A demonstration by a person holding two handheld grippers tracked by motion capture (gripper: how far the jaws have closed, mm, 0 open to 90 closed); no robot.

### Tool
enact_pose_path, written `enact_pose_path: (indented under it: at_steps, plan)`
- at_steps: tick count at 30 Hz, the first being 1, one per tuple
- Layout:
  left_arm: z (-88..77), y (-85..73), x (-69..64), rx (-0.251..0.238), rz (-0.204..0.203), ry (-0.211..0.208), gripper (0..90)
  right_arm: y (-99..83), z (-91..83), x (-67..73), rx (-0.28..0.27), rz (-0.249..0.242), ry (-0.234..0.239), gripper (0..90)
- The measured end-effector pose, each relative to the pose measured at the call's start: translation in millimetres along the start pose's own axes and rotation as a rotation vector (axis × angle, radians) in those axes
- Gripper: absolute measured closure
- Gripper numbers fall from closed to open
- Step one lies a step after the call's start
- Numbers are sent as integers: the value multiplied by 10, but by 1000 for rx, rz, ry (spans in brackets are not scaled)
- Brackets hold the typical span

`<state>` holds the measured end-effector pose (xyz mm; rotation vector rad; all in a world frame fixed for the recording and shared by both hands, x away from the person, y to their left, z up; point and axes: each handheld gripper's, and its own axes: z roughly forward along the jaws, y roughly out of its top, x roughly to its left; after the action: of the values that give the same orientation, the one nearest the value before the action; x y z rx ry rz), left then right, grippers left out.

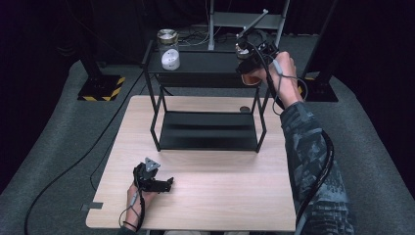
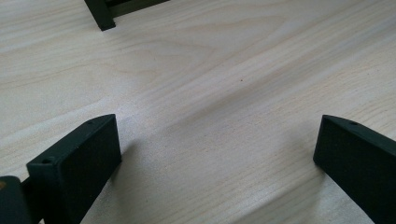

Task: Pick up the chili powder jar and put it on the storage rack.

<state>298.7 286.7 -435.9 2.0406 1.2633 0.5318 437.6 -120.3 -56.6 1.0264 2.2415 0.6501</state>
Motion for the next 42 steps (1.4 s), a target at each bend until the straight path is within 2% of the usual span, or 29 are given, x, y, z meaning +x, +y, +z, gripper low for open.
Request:
enact_pose_path:
  at_steps: [13,26,34,42]
  plan:
    - [0,0,0,0,0,0,2,-2,60,-45,-58,65,-33,307]
    - [0,0,0,0,0,0,2,20,255,-135,-103,152,-42,306]
    - [0,0,0,0,0,0,2,28,380,-188,-112,190,-40,306]
    - [0,0,0,0,1,0,3,-9,478,-287,-123,245,-13,306]
